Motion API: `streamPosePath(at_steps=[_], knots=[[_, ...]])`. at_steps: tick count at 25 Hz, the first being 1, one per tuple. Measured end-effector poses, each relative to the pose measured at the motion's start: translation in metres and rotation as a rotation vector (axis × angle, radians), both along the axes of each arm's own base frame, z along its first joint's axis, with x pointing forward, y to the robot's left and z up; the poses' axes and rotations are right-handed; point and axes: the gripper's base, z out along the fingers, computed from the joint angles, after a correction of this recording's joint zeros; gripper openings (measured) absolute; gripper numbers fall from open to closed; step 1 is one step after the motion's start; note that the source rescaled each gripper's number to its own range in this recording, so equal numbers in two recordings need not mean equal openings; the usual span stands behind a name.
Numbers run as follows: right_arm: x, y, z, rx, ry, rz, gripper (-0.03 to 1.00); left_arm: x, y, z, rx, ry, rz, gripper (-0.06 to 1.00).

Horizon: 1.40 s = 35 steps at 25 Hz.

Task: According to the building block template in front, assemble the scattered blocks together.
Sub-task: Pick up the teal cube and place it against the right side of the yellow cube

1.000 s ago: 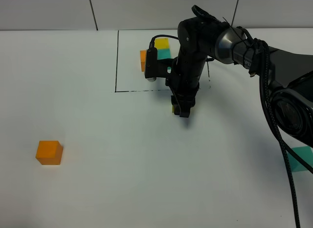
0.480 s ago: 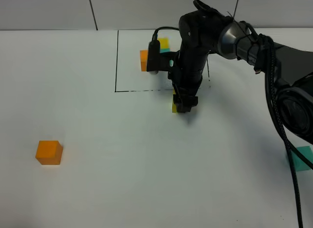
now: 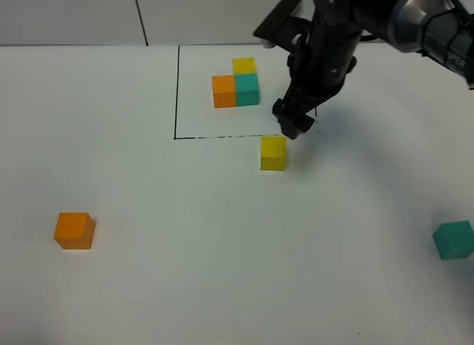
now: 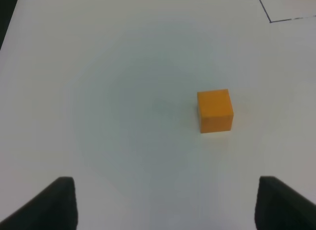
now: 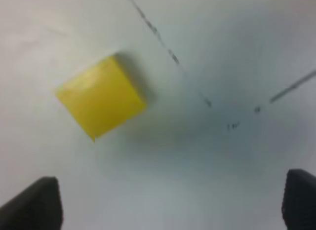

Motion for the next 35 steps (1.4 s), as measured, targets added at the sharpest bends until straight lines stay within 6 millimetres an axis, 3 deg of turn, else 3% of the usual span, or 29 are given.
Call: streamPosePath(at_steps=[5,13,18,24,35], knots=[[-0.038,-0.051,-0.006,0.027,0.042,-0.260,0.81,0.000,0.000,0.000,0.000,0.000,0.000,0.72],[-0.146,-0.142,-0.010,0.120,-0.035,-0.619,0.81,0.000,0.000,0.000,0.000,0.000,0.000,0.72],[-0.185,-0.174,-0.016,0.131,-0.044,-0.757,0.81,0.000,0.000,0.000,0.000,0.000,0.000,0.72],[-0.196,-0.181,-0.029,0.148,-0.017,-0.821,0.81,0.000,0.000,0.000,0.001,0.000,0.000,0.72],[-0.176,-0.187,-0.074,0.121,0.061,-0.806,0.81,0.000,0.000,0.000,0.001,0.000,-0.001,0.72]])
